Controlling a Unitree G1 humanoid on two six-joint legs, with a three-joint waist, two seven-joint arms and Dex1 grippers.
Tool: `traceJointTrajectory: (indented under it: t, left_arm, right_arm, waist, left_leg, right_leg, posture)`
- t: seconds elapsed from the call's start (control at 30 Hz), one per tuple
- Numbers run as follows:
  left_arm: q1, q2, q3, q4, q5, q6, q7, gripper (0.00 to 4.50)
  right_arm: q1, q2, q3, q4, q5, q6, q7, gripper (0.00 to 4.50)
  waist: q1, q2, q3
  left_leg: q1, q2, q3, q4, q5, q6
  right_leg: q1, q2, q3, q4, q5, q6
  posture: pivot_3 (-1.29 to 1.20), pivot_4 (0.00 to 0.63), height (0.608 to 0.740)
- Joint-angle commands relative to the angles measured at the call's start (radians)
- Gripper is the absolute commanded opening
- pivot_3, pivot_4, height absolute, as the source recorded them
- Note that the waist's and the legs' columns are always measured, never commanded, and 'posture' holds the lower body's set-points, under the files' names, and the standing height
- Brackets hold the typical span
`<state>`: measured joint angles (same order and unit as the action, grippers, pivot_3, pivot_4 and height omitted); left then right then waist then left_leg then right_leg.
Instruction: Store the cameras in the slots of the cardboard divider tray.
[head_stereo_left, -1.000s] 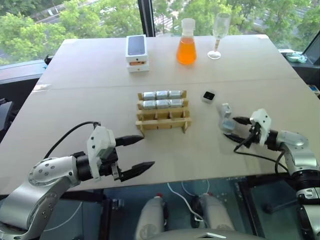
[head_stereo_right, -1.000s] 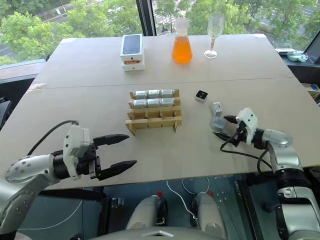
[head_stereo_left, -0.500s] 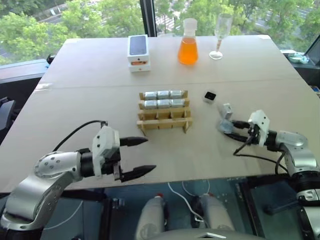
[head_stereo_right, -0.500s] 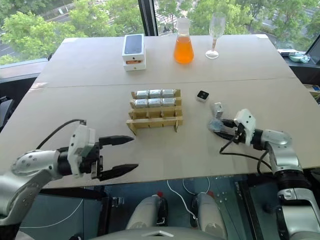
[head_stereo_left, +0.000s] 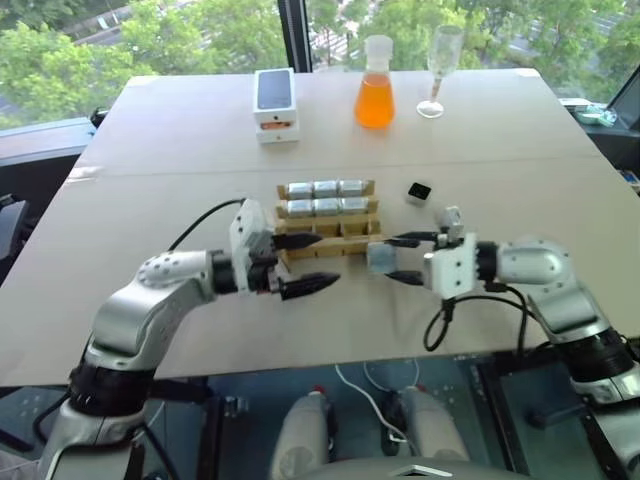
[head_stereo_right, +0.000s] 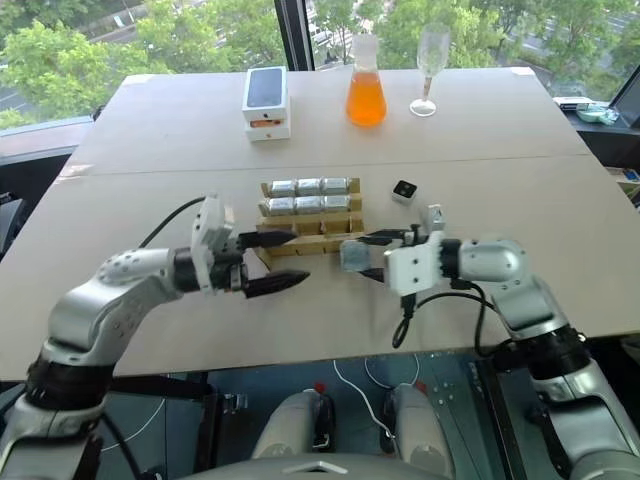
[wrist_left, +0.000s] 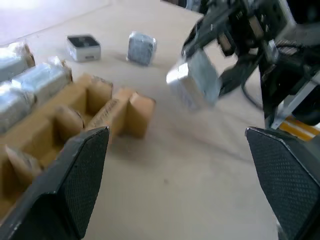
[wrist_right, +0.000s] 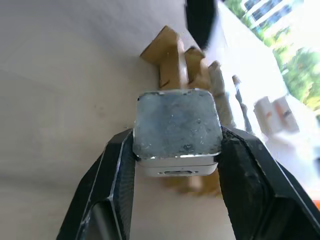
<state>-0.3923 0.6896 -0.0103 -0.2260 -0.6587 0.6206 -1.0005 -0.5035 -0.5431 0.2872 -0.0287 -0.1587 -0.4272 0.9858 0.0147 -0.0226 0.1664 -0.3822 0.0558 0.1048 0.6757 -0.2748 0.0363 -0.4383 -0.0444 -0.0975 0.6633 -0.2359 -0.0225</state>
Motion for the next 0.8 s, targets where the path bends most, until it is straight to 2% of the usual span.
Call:
traceJointTrajectory:
  t: [0.03, 0.17, 0.37, 0.67, 0.77, 0.8]
  left_arm:
    - [-0.077, -0.009, -0.023, 0.046, -0.014, 0.041, -0.046, 4.5]
    - [-0.138, 0.004, -0.079, 0.114, 0.062, 0.039, -0.07, 4.5]
    - [-0.176, -0.003, -0.119, 0.166, 0.099, 0.032, -0.128, 4.5]
    - [-0.227, 0.007, -0.157, 0.228, 0.161, -0.005, -0.226, 4.5]
    - [-0.245, 0.001, -0.161, 0.244, 0.172, -0.006, -0.249, 3.72]
    - [-0.242, 0.001, -0.166, 0.238, 0.173, -0.005, -0.26, 3.18]
  right_arm:
    - [-0.05, 0.008, 0.037, 0.05, -0.165, -0.151, -0.133, 1.8]
    - [-0.086, 0.015, 0.065, 0.08, -0.252, -0.223, -0.213, 1.8]
    - [-0.121, 0.033, 0.093, 0.098, -0.284, -0.257, -0.267, 1.8]
    - [-0.139, 0.036, 0.117, 0.09, -0.257, -0.276, -0.26, 1.8]
    - [-0.144, 0.028, 0.127, 0.094, -0.251, -0.278, -0.246, 1.8]
    - [-0.142, 0.026, 0.129, 0.091, -0.247, -0.274, -0.241, 1.8]
  waist:
    - [-0.002, 0.0, 0.0]
    - [-0.005, 0.0, 0.0]
    - [-0.005, -0.001, 0.001]
    - [-0.005, -0.001, 0.001]
    - [-0.004, -0.001, 0.001]
    - [-0.005, -0.001, 0.001]
  left_leg:
    - [0.0, 0.0, 0.001, 0.001, 0.0, 0.0]
    - [-0.001, 0.0, 0.002, 0.001, 0.0, 0.0]
    - [-0.001, 0.0, 0.002, 0.002, 0.0, 0.0]
    - [-0.002, 0.0, 0.002, 0.005, 0.0, 0.0]
    - [-0.002, 0.0, 0.002, 0.005, 0.0, 0.0]
    - [-0.002, 0.0, 0.002, 0.005, 0.0, 0.0]
  right_leg:
    - [0.0, 0.0, 0.001, 0.0, 0.002, -0.003]
    - [-0.001, -0.001, 0.003, 0.0, 0.002, -0.003]
    - [-0.001, -0.002, 0.002, 0.001, 0.002, -0.003]
    - [-0.001, -0.001, 0.003, 0.002, 0.002, -0.003]
    - [-0.001, -0.001, 0.002, 0.002, 0.002, -0.003]
    - [-0.001, -0.001, 0.003, 0.002, 0.002, -0.003]
  posture:
    - [0.0, 0.15, 0.74]
    - [0.0, 0.15, 0.74]
    - [0.0, 0.15, 0.74]
    - [0.0, 0.15, 0.74]
    - [0.0, 0.15, 0.74]
    - [0.0, 0.15, 0.74]
